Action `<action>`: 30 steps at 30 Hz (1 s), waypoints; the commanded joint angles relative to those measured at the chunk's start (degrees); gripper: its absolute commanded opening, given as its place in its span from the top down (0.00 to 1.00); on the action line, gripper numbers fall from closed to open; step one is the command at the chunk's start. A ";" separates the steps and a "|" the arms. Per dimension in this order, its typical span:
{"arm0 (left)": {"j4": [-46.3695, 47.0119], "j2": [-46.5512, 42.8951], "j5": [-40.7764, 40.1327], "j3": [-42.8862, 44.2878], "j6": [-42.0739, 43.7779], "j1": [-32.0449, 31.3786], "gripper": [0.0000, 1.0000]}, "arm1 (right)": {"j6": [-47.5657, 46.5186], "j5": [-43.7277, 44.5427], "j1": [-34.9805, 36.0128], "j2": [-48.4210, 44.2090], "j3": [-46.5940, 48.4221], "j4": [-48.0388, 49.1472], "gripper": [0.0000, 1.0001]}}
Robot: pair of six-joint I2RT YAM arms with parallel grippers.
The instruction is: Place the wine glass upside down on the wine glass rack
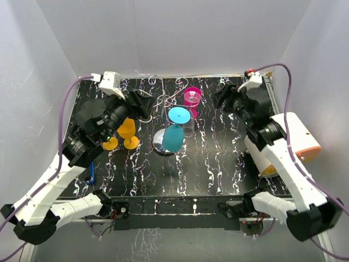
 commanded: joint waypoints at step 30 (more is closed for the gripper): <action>1.93 -10.43 -0.79 -1.73 8.11 0.26 0.28 | 1.93 2.51 -3.23 54.15 39.46 -16.04 0.64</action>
